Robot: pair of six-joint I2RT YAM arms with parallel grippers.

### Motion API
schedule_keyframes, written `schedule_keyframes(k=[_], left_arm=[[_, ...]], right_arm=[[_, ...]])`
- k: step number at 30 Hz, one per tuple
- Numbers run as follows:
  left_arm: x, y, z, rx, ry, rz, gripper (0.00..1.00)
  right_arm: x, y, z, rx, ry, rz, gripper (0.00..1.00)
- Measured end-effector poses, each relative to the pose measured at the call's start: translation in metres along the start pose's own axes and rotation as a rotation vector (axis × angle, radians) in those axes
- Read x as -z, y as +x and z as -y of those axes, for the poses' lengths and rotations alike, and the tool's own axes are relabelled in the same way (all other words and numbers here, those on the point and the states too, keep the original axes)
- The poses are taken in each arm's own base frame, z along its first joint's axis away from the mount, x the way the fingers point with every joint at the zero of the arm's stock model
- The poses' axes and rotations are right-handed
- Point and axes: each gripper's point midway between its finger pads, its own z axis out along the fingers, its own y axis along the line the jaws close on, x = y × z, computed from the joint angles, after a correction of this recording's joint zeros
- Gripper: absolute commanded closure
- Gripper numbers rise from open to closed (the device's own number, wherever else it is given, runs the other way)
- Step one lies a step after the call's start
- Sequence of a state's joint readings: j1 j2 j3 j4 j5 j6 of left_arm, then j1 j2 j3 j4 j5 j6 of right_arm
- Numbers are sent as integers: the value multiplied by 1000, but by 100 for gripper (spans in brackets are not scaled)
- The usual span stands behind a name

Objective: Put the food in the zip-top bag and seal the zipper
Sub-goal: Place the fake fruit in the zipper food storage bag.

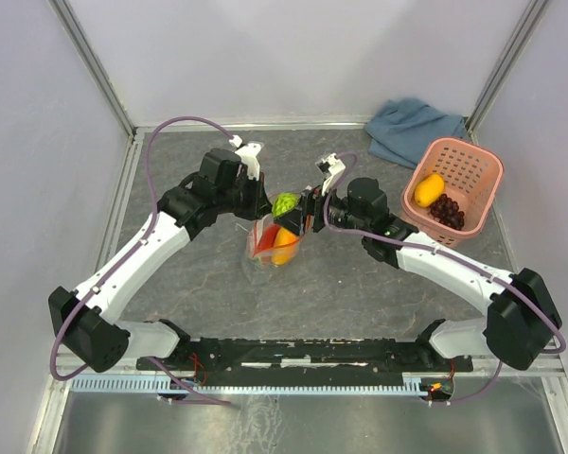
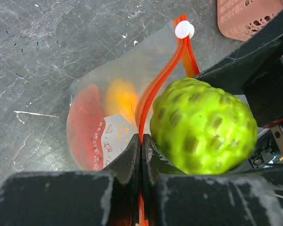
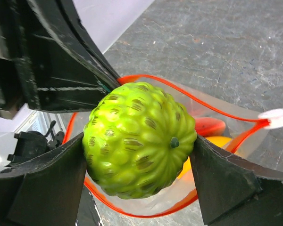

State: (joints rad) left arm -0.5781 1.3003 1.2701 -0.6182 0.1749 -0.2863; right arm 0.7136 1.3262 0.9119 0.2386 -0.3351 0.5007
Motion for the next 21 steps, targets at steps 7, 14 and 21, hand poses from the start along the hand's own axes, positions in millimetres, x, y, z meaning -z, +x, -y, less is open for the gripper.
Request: schedule_keyframes(k=[7, 14, 21], left_arm=[[0, -1, -1, 0, -8, 4, 97], [0, -1, -1, 0, -8, 3, 97], [0, -1, -1, 0, -8, 4, 97]], right_arm=[[-1, 20, 13, -5, 40, -61, 30], [-4, 37, 20, -14, 71, -151, 13], [-2, 31, 16, -2, 74, -183, 6]])
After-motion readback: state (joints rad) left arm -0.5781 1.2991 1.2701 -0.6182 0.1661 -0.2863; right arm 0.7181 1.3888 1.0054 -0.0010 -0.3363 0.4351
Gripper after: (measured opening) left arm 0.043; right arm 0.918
